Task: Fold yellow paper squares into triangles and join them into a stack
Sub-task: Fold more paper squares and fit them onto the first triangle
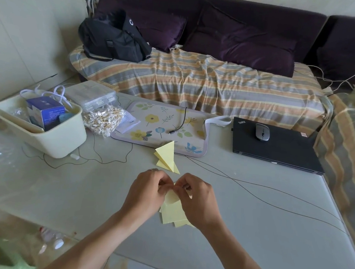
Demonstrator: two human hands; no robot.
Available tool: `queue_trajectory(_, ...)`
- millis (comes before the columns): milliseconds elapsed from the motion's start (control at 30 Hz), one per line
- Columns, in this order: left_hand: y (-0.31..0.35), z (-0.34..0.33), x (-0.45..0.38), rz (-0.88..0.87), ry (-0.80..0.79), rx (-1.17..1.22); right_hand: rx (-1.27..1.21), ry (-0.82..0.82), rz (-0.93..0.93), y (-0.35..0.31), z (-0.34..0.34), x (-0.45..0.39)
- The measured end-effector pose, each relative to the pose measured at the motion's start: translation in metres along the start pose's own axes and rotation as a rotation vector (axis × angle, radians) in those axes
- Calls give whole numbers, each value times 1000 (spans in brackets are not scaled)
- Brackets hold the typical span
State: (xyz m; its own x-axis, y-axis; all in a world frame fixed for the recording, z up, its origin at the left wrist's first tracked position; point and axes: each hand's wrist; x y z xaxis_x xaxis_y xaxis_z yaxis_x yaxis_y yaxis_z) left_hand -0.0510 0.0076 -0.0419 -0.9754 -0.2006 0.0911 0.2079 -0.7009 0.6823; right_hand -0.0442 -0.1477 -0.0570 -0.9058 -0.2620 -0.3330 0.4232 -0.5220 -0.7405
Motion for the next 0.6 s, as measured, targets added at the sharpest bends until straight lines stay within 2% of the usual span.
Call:
queue_trajectory(267, -1, 5, 0, 53, 35, 3, 15, 27, 25, 2, 2, 0)
queue_trajectory(600, 8, 7, 5, 110, -22, 46, 44, 16, 12, -2, 0, 1)
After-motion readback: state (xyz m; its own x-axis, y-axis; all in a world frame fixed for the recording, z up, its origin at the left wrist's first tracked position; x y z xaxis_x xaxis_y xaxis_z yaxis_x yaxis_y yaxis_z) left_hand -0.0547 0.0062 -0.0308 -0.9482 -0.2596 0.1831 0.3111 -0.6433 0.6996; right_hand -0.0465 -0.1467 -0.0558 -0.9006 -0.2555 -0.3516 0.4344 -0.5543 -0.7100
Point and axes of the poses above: each hand's wrist, its own x-axis away from the middle knuckle, its own z-axis out of the back of the hand, y = z × x, and after that the axes turned 13 degrees about z, right-handed
